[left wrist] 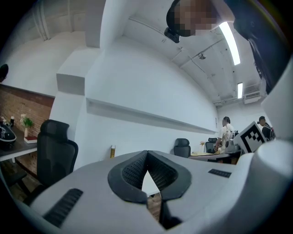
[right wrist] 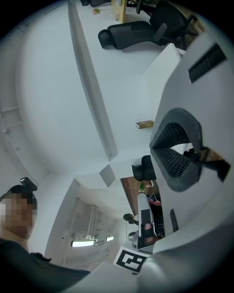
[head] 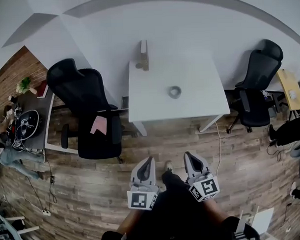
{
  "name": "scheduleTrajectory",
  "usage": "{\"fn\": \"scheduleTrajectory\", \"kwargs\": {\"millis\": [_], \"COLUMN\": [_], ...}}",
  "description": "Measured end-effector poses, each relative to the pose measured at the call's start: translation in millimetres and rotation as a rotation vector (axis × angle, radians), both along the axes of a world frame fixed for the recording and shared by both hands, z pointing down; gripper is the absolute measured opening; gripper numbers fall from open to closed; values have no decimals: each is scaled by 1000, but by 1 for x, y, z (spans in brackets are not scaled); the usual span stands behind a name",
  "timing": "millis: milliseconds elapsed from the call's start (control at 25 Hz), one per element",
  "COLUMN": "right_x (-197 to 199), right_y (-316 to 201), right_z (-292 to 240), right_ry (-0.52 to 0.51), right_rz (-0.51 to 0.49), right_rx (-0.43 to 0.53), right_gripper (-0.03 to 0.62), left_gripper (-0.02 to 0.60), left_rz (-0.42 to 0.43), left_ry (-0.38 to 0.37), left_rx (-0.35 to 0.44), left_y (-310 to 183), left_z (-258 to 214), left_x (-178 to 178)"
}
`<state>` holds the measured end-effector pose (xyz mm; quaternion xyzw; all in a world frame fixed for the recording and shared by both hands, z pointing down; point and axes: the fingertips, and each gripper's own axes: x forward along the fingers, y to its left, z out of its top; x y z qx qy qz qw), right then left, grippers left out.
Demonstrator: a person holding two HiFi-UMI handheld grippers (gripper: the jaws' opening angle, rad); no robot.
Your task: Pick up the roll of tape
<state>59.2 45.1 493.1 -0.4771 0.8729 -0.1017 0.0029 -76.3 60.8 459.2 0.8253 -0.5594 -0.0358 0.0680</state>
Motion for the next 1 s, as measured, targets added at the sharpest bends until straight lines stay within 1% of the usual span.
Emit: {"fn": "scheduleTrajectory", "kwargs": {"millis": [120, 240, 360, 440, 600, 800, 920, 1000], "right_x": [2, 6, 10, 12, 12, 10, 8, 5], "right_y": [-34, -66, -92, -107, -126, -150, -168, -183], "right_z": [-2, -2, -3, -1, 5, 11, 17, 22], "right_ry": [-1, 5, 9, 8, 14, 18, 26, 34], "right_rz": [-2, -6, -10, -13, -18, -10, 4, 16], "right_rx": [0, 0, -1, 1, -20, -34, -45, -52], "right_gripper": [11, 11, 11, 11, 11, 11, 11, 11], "left_gripper": [18, 18, 18, 18, 18, 18, 18, 18], "left_rz": [4, 16, 4, -3, -15, 11, 15, 26], "left_ry": [-9, -53, -34, -49, -41, -45, -11, -12], "left_rx": [2, 5, 15, 21, 2, -2, -3, 7], "left_y": [-35, -68, -93, -107, -128, -155, -178, -195], "left_z": [-5, -3, -9, -7, -7, -4, -4, -3], "left_x": [3, 6, 8, 7, 6, 9, 6, 1]}}
